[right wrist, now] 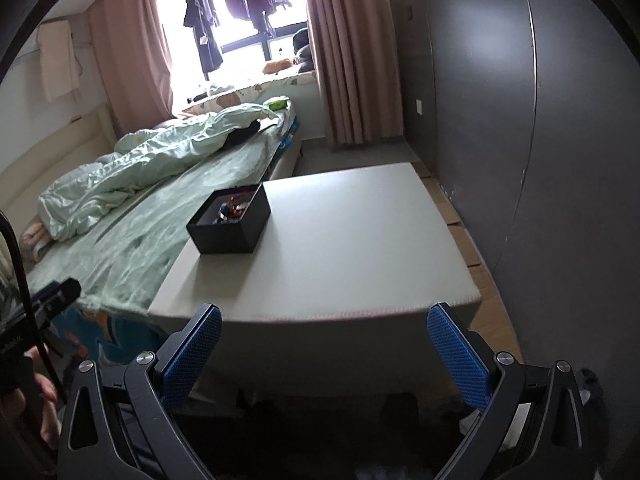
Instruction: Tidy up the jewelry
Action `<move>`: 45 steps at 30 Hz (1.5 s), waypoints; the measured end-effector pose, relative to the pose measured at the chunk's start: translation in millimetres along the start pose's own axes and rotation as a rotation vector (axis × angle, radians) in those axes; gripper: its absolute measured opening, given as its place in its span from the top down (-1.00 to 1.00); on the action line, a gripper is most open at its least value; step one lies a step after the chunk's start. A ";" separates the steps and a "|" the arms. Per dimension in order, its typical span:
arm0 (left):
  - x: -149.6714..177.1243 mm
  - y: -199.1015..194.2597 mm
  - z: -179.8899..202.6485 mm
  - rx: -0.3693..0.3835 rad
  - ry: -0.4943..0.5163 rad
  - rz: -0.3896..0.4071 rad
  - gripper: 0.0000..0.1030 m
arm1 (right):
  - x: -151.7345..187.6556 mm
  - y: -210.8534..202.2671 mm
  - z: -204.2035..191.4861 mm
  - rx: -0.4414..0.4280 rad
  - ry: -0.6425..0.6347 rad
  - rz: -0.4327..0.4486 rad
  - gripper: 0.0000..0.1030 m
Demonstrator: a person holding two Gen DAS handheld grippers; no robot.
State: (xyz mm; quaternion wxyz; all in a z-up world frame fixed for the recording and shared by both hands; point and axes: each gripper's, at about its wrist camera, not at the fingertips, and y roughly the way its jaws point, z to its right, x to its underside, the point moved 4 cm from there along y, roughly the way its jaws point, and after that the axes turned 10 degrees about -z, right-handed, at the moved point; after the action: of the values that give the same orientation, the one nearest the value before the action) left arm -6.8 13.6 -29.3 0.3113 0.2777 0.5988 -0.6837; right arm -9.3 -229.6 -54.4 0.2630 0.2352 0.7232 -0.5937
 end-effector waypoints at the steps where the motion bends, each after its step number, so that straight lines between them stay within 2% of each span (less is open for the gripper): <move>1: 0.5 -0.5 1.4 -0.005 0.007 0.002 -0.99 | 2.1 -3.4 1.2 -0.004 0.005 0.004 -1.00; 10: 2.2 0.0 6.3 -0.028 0.037 -0.002 -0.99 | 6.9 -21.7 1.4 0.004 0.004 0.055 -1.00; 34: -3.6 1.2 -4.2 0.006 -0.030 -0.010 -0.99 | 5.4 -19.8 6.8 0.002 0.044 0.053 -1.00; 45: -6.8 -5.7 -5.4 0.017 -0.042 0.026 -0.99 | 2.0 -19.8 9.3 0.006 0.046 0.049 -1.00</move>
State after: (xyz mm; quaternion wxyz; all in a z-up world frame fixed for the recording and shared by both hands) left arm -6.6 20.1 -21.2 0.3305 0.2737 0.5828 -0.6901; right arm -22.8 -242.3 -42.6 0.2598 0.2672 0.7213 -0.5838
